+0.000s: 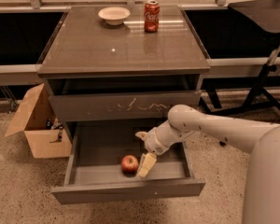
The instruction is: Pick apple from middle drawer and place on counter
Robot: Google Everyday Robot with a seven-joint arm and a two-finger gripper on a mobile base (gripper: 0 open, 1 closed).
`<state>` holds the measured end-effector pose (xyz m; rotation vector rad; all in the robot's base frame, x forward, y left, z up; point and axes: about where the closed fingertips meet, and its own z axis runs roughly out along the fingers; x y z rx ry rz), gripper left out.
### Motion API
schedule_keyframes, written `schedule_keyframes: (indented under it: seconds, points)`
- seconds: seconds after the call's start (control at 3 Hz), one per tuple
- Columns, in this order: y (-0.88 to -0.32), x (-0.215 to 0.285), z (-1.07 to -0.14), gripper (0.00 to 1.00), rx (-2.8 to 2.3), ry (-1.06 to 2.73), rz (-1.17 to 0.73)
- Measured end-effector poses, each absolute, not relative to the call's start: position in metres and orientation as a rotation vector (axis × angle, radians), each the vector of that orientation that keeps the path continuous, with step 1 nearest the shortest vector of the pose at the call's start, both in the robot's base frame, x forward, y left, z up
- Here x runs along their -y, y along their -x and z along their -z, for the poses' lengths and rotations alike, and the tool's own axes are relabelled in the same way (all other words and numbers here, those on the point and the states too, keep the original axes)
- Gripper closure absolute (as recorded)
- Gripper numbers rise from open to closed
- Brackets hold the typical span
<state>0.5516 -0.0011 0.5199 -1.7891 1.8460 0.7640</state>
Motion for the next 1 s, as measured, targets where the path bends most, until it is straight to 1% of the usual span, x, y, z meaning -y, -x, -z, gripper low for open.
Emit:
schedule_keyframes:
  seconds: [0.33, 1.0]
  points:
    - [-0.58, -0.007, -0.473, 0.0, -1.813, 1.789, -0.746]
    - [-0.587, -0.003, -0.456, 0.0, -1.832, 1.796, -0.778]
